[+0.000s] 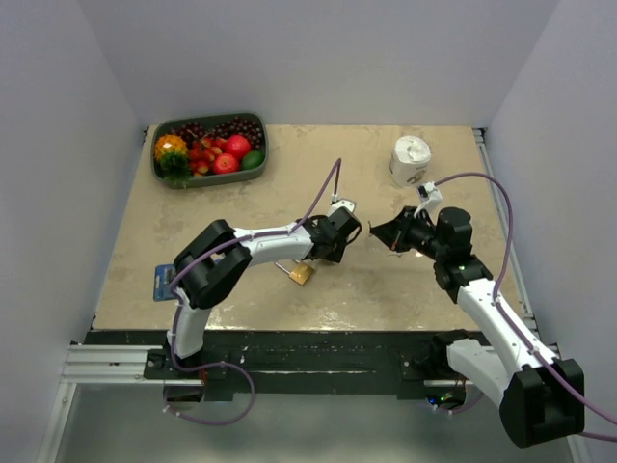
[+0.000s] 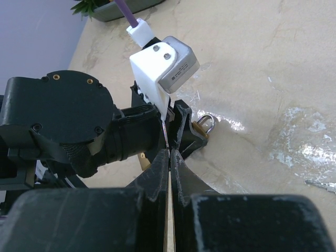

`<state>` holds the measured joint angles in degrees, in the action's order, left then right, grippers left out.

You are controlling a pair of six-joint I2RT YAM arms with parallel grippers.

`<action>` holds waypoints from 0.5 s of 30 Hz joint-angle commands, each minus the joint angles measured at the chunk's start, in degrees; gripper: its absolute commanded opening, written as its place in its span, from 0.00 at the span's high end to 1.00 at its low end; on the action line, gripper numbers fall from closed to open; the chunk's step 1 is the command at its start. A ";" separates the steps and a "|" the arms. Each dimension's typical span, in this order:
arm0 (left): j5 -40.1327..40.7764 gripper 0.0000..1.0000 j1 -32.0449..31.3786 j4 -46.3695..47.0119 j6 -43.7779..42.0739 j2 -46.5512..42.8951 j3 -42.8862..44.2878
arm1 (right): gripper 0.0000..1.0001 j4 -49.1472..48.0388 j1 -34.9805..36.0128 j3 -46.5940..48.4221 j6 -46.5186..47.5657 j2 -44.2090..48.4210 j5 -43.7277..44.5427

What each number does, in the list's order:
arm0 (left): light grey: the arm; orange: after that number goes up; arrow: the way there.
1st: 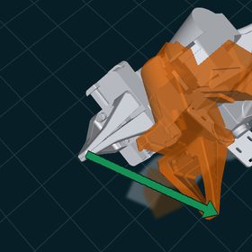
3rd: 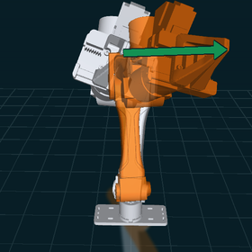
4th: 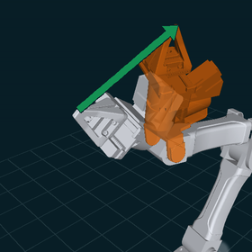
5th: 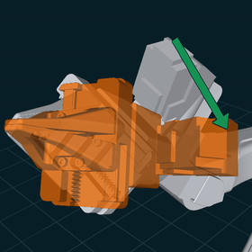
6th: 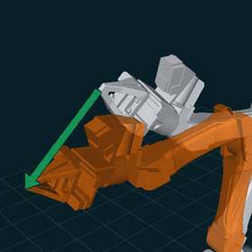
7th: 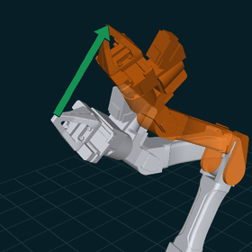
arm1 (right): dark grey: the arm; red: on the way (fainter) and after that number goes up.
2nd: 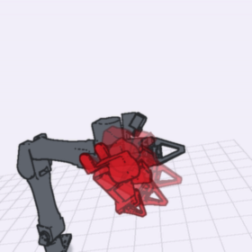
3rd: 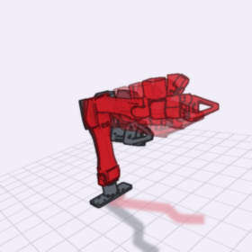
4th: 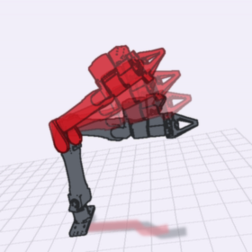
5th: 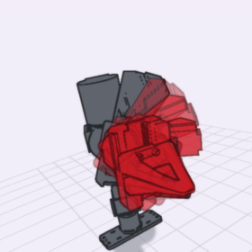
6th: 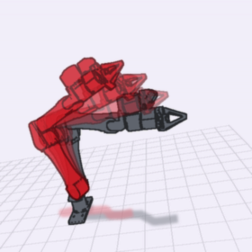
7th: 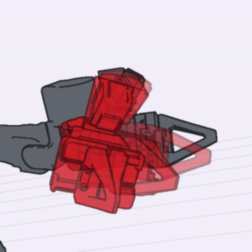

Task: Unlock with the key

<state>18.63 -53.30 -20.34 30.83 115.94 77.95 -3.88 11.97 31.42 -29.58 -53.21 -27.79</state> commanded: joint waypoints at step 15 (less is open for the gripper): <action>-18.19 1.00 9.53 34.74 22.86 -5.02 -19.32 | 1.00 -19.92 15.53 -10.06 -2.14 -8.29 17.85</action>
<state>4.14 -44.58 5.56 45.06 110.85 63.22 -12.43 24.12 24.14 -29.52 -57.74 -17.28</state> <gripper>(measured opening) 0.448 0.014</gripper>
